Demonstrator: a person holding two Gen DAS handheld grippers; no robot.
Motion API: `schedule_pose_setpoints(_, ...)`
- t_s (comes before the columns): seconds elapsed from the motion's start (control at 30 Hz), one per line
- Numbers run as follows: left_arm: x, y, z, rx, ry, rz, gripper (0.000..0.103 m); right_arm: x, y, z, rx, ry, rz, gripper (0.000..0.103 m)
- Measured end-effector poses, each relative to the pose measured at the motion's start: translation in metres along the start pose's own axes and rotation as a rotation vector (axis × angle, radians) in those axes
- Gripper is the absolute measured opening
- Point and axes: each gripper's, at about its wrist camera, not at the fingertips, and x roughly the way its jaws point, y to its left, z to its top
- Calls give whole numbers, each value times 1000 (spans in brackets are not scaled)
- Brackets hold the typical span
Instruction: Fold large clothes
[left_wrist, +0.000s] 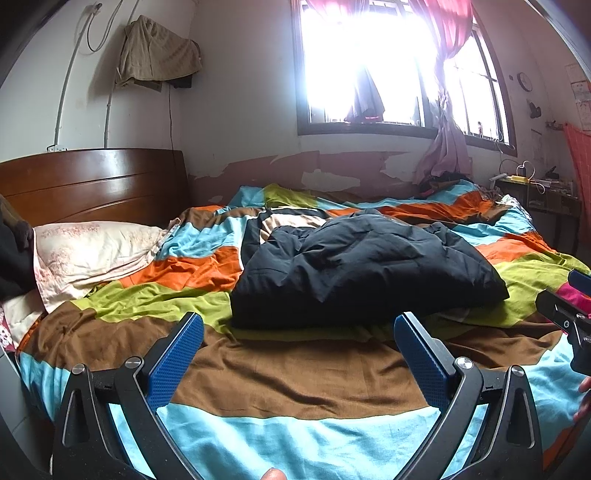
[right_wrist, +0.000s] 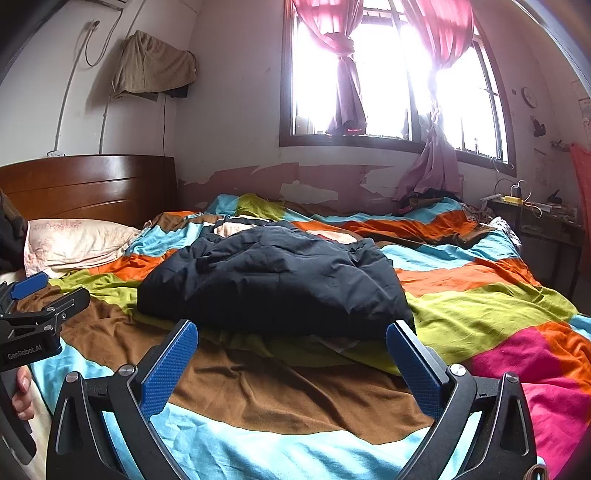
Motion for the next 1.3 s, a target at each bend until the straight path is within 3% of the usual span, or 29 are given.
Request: schedule_pose_setpoints(1.3,0,2,-3,12,-6,-2,101,2,0,-2,5,12,4,103)
